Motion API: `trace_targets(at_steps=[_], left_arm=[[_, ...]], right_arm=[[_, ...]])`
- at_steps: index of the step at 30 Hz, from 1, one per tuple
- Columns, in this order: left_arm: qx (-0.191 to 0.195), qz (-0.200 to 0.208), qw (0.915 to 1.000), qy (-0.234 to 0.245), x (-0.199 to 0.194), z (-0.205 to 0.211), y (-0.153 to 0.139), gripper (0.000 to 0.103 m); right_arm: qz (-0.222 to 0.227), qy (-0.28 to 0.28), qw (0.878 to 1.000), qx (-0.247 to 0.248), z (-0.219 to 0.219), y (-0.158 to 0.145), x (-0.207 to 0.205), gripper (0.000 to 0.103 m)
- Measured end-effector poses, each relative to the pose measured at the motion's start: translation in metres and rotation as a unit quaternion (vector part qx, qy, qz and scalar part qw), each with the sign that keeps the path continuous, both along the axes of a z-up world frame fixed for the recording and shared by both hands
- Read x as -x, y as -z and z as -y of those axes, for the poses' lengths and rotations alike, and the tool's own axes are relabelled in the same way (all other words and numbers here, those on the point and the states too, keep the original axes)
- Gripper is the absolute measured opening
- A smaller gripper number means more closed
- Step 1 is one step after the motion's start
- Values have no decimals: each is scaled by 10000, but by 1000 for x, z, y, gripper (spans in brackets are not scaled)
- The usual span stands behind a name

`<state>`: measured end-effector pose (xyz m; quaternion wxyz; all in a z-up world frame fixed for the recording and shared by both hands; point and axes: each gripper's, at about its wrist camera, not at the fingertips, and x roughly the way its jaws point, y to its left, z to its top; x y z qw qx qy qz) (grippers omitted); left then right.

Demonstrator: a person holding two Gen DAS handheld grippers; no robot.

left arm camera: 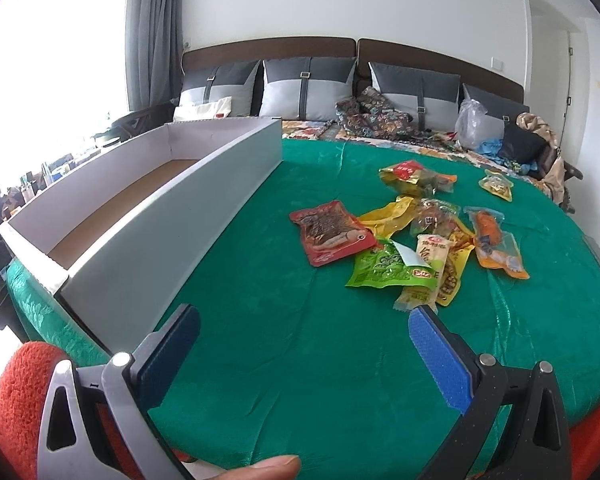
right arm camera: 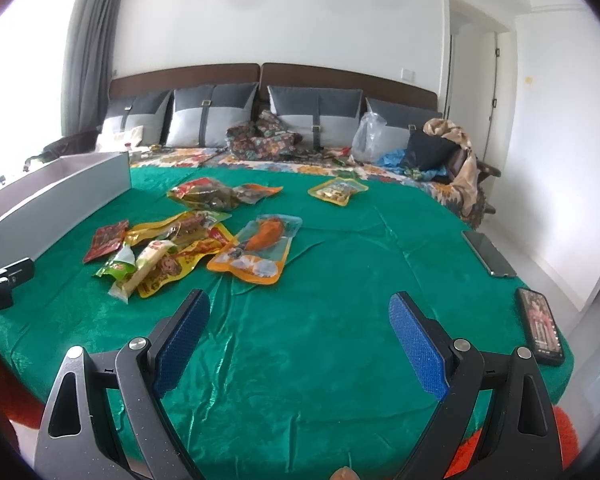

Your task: Organize snacks

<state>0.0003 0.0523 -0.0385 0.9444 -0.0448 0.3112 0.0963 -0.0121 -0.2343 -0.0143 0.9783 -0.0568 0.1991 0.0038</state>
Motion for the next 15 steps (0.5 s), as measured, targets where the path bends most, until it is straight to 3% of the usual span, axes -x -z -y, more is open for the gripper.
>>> trace_targets(at_steps=[15], left_arm=[[-135,119,9995,275,6,10,-6,103]], right_arm=[[4,107,9999,5,1,0,-1,93]])
